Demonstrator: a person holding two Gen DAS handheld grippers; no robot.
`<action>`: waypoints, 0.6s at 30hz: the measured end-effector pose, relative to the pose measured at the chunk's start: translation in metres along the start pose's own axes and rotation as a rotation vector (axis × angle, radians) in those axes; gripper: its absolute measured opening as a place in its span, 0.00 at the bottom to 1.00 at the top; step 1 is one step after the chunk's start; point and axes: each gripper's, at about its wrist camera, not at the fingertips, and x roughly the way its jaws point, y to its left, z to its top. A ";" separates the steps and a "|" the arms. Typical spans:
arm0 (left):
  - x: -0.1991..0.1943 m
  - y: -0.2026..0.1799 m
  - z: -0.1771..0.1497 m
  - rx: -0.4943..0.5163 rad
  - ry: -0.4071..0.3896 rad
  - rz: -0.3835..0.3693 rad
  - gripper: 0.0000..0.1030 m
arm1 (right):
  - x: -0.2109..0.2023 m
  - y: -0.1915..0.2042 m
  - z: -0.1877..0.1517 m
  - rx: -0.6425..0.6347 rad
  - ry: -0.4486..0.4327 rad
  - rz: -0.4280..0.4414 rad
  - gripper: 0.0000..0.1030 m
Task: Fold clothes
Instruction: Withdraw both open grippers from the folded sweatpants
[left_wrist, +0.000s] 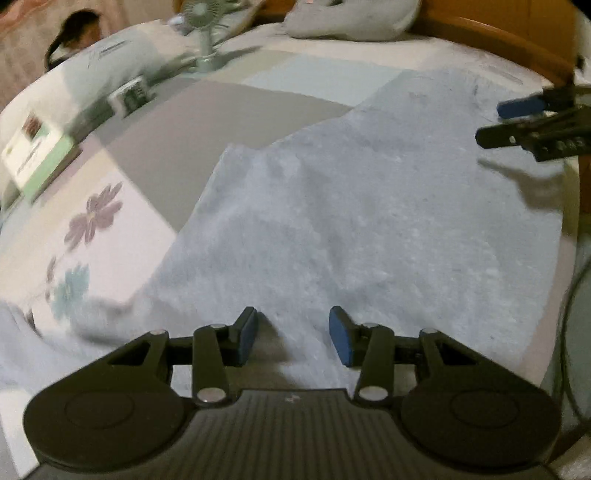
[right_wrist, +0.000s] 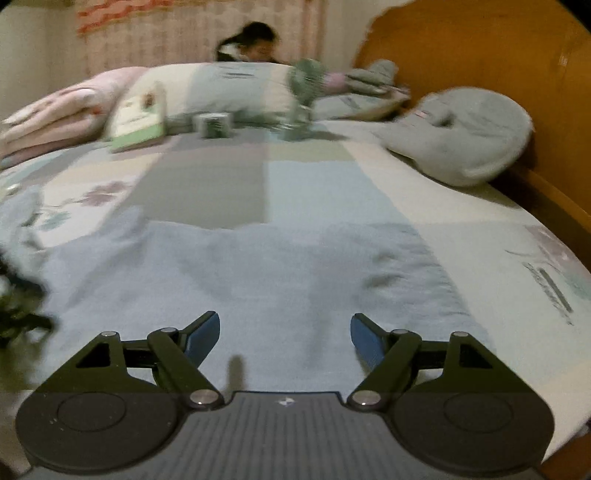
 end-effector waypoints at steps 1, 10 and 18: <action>-0.004 0.002 -0.006 -0.036 -0.003 -0.004 0.43 | 0.007 -0.012 -0.004 0.024 0.025 -0.003 0.76; -0.028 -0.002 -0.001 0.020 0.009 0.018 0.44 | -0.010 -0.018 0.000 0.016 -0.001 0.034 0.79; -0.023 -0.034 0.075 0.173 -0.137 -0.057 0.52 | -0.052 -0.009 -0.018 -0.043 -0.048 0.060 0.87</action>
